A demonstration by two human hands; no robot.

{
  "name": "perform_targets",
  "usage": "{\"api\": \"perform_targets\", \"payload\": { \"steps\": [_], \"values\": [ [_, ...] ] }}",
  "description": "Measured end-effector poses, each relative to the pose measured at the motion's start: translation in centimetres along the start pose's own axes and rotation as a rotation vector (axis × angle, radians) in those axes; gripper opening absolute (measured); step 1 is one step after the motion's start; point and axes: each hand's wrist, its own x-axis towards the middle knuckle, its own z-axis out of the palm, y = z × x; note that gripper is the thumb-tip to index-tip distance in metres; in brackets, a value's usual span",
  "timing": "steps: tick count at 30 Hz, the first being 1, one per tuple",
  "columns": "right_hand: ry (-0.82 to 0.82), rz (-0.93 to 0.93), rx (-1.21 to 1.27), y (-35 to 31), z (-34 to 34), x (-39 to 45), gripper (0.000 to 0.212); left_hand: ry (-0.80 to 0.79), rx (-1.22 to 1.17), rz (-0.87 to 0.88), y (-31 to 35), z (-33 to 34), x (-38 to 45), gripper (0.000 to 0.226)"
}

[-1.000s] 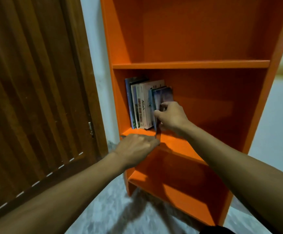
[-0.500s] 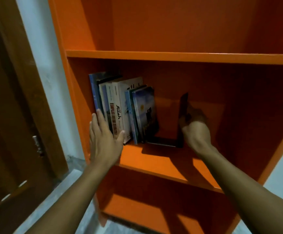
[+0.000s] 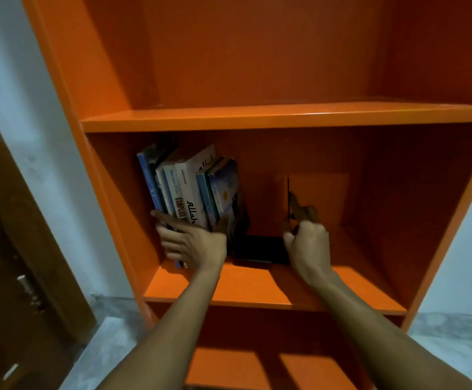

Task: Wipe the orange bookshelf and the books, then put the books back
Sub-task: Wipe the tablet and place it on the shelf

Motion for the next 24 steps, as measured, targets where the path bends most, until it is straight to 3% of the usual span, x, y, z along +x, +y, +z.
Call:
{"api": "perform_targets", "payload": {
  "steps": [1, 4, 6, 10, 15, 24],
  "values": [
    [0.019, -0.032, 0.019, 0.1, 0.2, -0.2, 0.018, -0.006, -0.002, 0.013, 0.0, 0.2, -0.1, 0.149],
    [0.049, -0.130, 0.061, 0.4, 0.9, -0.9, 0.061, -0.053, 0.019, 0.032, 0.2, 1.1, -0.5, 0.151],
    [0.066, -0.135, 0.068, 0.6, 0.9, -1.3, 0.068, -0.028, 0.004, 0.028, 0.7, 1.7, -0.6, 0.148],
    [0.021, -0.130, 0.097, 1.2, 0.6, -2.1, 0.070, 0.016, -0.045, 0.015, 1.5, 2.7, 0.2, 0.130],
    [0.044, -0.127, 0.120, 1.7, 1.2, -2.5, 0.068, -0.017, -0.040, 0.026, 0.7, 2.1, 0.9, 0.132],
    [-0.048, -0.176, 0.230, -2.2, 3.8, -3.9, 0.037, 0.014, -0.103, -0.014, 0.5, -1.5, 2.6, 0.126]
  ]
}}
